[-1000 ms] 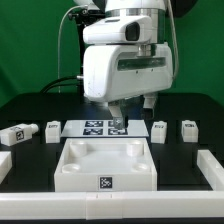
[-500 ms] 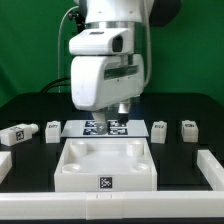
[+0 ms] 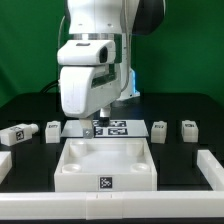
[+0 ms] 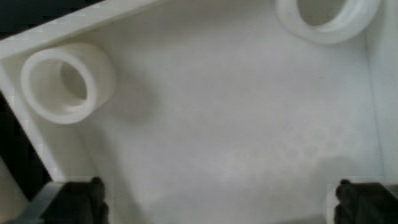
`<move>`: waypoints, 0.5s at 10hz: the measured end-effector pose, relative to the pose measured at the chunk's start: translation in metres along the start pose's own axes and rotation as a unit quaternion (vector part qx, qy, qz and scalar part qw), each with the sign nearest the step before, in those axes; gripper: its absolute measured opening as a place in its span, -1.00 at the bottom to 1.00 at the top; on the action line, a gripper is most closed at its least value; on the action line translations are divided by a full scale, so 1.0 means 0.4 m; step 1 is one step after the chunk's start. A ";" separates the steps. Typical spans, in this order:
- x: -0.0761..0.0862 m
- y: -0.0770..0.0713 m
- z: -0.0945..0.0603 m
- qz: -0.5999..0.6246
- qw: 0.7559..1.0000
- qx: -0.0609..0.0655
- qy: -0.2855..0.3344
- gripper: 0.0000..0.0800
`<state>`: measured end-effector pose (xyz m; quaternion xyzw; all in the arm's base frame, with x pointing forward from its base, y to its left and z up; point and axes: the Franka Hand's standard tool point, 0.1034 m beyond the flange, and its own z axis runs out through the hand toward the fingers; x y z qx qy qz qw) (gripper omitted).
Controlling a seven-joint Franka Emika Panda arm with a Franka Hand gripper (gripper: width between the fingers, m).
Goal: Assemble one leg
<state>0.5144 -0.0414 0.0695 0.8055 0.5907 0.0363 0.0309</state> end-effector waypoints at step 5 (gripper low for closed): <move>-0.032 -0.091 0.017 -0.092 0.996 0.014 -0.005 0.63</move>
Offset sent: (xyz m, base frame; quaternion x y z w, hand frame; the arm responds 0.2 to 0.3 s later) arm -0.0490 0.0021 -0.0028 0.0046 -0.0099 -0.1395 0.9902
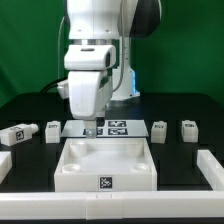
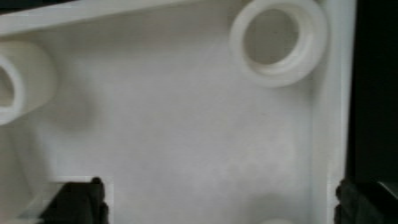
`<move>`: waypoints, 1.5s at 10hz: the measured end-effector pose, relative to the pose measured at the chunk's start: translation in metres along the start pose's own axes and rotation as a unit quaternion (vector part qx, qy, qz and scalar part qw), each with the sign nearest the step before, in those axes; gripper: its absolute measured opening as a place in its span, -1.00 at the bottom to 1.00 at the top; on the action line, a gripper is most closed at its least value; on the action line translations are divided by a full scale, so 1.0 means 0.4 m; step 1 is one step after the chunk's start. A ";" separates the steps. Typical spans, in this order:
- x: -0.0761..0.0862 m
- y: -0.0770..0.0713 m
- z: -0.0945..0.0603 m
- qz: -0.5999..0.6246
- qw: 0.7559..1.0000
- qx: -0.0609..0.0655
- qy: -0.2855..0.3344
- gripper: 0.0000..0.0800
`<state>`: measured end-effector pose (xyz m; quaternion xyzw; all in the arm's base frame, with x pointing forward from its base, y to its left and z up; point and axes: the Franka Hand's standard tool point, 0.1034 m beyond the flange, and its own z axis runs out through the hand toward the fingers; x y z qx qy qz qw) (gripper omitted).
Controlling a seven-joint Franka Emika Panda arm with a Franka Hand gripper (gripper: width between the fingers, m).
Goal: Assemble one leg
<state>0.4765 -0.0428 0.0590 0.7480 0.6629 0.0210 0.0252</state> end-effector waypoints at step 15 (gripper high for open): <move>0.029 -0.094 0.121 -0.007 0.999 0.045 0.009 -0.86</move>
Offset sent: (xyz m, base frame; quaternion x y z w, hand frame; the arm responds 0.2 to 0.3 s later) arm -0.0127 0.0152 -0.0310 0.0153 0.0194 -0.0017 0.9997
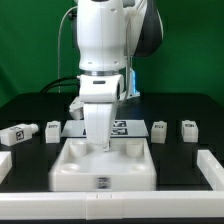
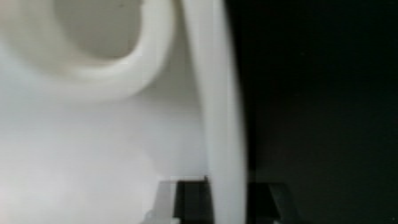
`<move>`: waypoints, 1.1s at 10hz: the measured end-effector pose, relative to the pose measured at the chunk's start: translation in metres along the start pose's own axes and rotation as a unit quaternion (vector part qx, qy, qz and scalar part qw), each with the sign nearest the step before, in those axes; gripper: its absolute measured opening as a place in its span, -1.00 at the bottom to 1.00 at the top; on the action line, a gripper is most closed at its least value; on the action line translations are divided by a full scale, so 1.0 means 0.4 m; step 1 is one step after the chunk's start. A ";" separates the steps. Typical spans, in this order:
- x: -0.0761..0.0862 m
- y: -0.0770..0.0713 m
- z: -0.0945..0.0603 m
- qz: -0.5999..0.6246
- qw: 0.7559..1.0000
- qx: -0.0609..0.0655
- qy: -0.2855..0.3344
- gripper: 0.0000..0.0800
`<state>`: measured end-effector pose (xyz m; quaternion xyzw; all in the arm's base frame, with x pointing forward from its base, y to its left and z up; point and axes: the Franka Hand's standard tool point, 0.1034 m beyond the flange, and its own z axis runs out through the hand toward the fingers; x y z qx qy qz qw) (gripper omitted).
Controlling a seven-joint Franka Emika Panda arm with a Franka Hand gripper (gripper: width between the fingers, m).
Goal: Assemble one leg
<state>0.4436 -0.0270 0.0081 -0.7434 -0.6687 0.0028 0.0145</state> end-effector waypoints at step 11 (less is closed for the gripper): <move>0.022 0.001 0.001 -0.026 1.000 -0.002 -0.002 -0.86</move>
Offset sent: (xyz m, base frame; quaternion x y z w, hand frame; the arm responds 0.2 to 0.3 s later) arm 0.0000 0.0000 0.0000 0.0000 0.0000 0.0000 1.0000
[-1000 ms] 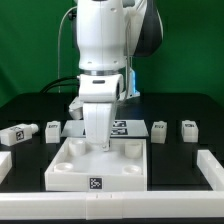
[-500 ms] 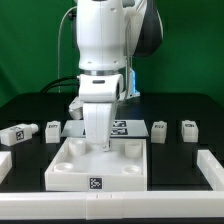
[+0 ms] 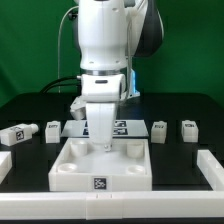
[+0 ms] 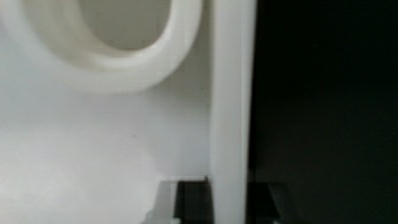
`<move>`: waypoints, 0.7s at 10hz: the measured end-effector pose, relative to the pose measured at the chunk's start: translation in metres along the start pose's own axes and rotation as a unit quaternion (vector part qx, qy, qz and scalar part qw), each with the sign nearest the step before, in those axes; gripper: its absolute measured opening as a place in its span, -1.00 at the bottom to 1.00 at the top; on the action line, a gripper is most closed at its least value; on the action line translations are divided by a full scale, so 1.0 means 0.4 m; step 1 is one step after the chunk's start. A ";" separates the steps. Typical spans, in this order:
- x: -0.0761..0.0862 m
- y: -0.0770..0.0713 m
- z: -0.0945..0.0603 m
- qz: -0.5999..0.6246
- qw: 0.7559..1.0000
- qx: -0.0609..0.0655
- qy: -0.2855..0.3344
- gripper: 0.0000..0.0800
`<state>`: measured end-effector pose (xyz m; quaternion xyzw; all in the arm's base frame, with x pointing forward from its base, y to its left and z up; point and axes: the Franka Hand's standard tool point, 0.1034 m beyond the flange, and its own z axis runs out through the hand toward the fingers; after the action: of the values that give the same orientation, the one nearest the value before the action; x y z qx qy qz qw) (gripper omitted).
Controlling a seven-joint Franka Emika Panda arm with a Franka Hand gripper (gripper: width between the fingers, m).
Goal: Assemble one leg
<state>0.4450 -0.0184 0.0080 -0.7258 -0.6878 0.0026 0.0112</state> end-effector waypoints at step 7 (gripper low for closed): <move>0.165 0.012 0.000 -0.021 1.000 -0.001 -0.002 -0.86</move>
Offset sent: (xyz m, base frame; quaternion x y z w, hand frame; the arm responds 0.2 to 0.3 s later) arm 0.0038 0.0441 -0.0040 0.0067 -0.0119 -0.0153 0.9998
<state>0.4535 0.0473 0.0086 -0.7111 -0.7031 0.0030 0.0090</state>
